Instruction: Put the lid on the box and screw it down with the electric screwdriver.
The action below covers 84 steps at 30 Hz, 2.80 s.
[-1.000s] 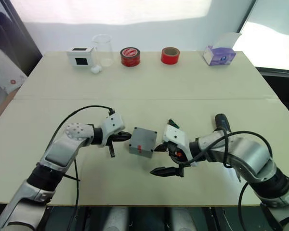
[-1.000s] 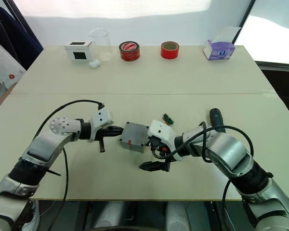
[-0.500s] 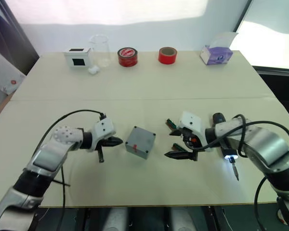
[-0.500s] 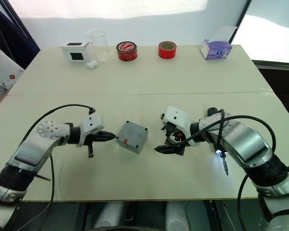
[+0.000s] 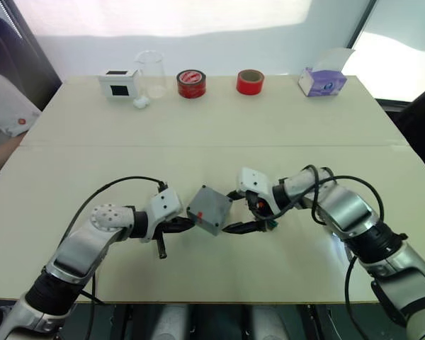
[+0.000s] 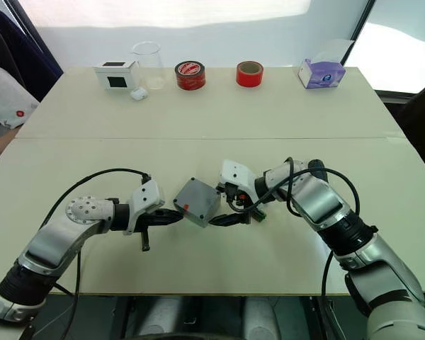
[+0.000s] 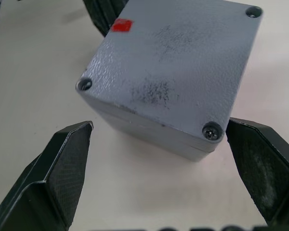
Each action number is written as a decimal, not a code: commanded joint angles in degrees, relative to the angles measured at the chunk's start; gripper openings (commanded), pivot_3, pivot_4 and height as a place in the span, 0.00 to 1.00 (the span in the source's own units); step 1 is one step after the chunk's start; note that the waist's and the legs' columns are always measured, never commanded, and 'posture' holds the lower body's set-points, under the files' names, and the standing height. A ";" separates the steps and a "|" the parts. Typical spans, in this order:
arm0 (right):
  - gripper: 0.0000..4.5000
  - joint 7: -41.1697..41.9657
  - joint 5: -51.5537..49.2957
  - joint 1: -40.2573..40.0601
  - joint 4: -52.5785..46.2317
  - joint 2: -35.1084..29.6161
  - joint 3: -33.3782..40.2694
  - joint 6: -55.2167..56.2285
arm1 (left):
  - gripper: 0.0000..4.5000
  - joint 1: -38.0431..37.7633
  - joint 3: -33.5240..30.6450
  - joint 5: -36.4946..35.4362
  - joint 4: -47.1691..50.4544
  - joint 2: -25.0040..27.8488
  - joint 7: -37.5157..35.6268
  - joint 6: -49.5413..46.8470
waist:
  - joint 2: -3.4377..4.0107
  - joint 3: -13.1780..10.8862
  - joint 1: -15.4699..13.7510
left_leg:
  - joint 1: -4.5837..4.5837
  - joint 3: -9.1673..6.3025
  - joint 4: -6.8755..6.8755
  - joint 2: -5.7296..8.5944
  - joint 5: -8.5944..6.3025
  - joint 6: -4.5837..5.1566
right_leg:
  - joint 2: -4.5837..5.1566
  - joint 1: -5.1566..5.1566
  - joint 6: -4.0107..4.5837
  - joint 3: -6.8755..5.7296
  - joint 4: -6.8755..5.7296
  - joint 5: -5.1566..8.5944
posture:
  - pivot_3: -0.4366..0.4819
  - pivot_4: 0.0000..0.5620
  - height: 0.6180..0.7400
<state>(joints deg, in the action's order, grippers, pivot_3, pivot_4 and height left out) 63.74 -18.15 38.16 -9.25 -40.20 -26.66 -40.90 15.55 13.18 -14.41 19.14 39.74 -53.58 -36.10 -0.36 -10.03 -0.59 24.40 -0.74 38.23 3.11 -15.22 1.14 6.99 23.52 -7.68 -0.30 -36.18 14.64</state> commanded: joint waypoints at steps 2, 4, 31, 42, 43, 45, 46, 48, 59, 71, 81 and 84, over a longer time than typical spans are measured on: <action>0.98 0.57 -1.45 -1.25 -5.21 0.29 1.69 -1.92 | 0.00 2.47 -1.82 0.42 -1.29 -1.34 2.53 0.79 | 0.00 0.00 -0.01 | 0.00 -0.02 0.00 0.00 0.00 0.00 | 0.00 0.01 0.00 0.00 -0.02 0.00 | 0.48 0.27 1.00; 0.98 -0.13 -1.95 -2.15 -6.92 0.50 2.45 -3.26 | 0.00 3.01 -1.77 0.57 -2.15 -1.33 2.47 1.34 | 0.00 0.00 0.02 | 0.00 -0.03 0.00 0.00 0.00 0.00 | -0.01 0.01 0.00 -0.01 -0.02 0.00 | 0.48 0.27 1.00; 0.98 -10.80 -4.75 -8.96 -18.20 -1.75 12.31 -13.02 | 0.00 5.50 -3.57 0.06 -4.34 1.06 -1.45 3.22 | 0.00 0.00 -0.04 | 0.00 -0.04 -0.01 0.00 0.01 -0.01 | -0.01 0.01 0.00 -0.01 -0.02 0.00 | 0.48 0.27 1.00; 0.98 -22.24 -6.46 -26.16 -24.42 -0.34 30.44 -14.00 | 0.00 2.64 -15.25 -16.34 5.69 8.01 -7.84 -7.37 | -0.01 0.00 -0.06 | -0.02 -0.08 -0.01 0.00 0.00 0.00 | 0.00 -0.08 0.01 0.00 0.02 0.00 | 0.48 0.27 1.00; 0.98 -23.06 -6.02 -26.90 -24.39 -0.26 30.38 -13.70 | 0.00 2.71 -15.13 -16.74 6.08 8.27 -7.92 -7.68 | -0.01 0.00 -0.04 | -0.04 -0.08 -0.01 0.00 0.00 0.00 | 0.00 -0.08 0.01 0.00 0.00 0.00 | 0.48 0.27 1.00; 0.94 -24.48 -5.85 -28.01 -24.24 0.48 30.17 -13.30 | 0.00 3.15 -14.32 -17.02 6.72 8.60 -8.11 -7.80 | 0.00 0.00 0.10 | -0.07 -0.08 -0.02 -0.02 0.01 -0.01 | -0.02 -0.08 0.01 0.00 -0.02 0.00 | 0.48 0.27 1.00; 0.88 -25.02 -5.77 -28.45 -24.16 0.77 29.84 -13.00 | 0.00 3.73 -13.89 -17.24 6.85 8.46 -7.94 -8.00 | 0.00 0.00 0.12 | -0.08 -0.08 -0.02 -0.04 0.01 -0.02 | -0.05 -0.08 0.01 0.00 -0.02 0.00 | 0.48 0.27 1.00; 0.75 -25.99 -5.72 -28.71 -24.02 1.36 29.38 -12.70 | 0.00 4.79 -13.14 -17.32 6.70 8.12 -7.62 -8.09 | 0.00 0.00 0.08 | -0.08 -0.08 -0.02 -0.06 0.01 -0.02 | -0.08 -0.08 0.01 0.00 -0.02 0.01 | 0.48 0.27 1.00; 0.47 -28.01 -5.94 -29.33 -24.15 1.65 26.88 -12.44 | 0.00 6.42 -11.03 -16.73 5.54 7.85 -7.63 -7.31 | -0.01 0.00 -0.03 | -0.08 -0.07 -0.01 -0.04 0.01 -0.01 | -0.08 -0.11 0.01 0.00 -0.02 0.01 | 0.48 0.27 1.00; 0.22 -29.37 -5.75 -29.45 -22.65 3.02 25.78 -11.70 | 0.00 5.93 -11.19 -17.65 5.34 7.27 -6.65 -7.65 | -0.01 0.00 -0.03 | -0.08 -0.07 -0.01 -0.04 0.01 -0.01 | -0.09 -0.11 0.01 0.00 -0.02 0.01 | 0.48 0.27 1.00; 0.02 -30.04 -5.55 -29.88 -23.54 2.39 25.67 -11.54 | 0.00 5.50 -10.85 -17.38 4.84 7.43 -6.71 -7.02 | -0.01 0.00 -0.04 | -0.09 -0.08 -0.01 -0.04 0.01 -0.01 | -0.09 -0.11 0.01 -0.01 -0.02 0.01 | 0.48 0.27 1.00; 0.02 -30.10 -5.99 -29.07 -24.00 2.30 26.48 -11.70 | 0.00 5.77 -10.70 -17.17 4.30 7.27 -6.78 -6.65 | -0.01 0.00 -0.04 | -0.09 -0.08 -0.01 -0.04 0.01 -0.01 | -0.09 -0.11 0.01 0.00 -0.02 0.01 | 0.48 0.27 1.00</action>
<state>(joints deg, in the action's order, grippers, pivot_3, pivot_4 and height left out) 33.83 -23.73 8.29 -31.18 -37.35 -1.70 -53.02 20.90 2.74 -31.44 23.25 46.87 -60.12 -43.95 -0.37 -10.02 -0.63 24.32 -0.82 38.22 3.06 -15.21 1.13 6.90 23.41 -7.67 -0.31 -36.21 14.64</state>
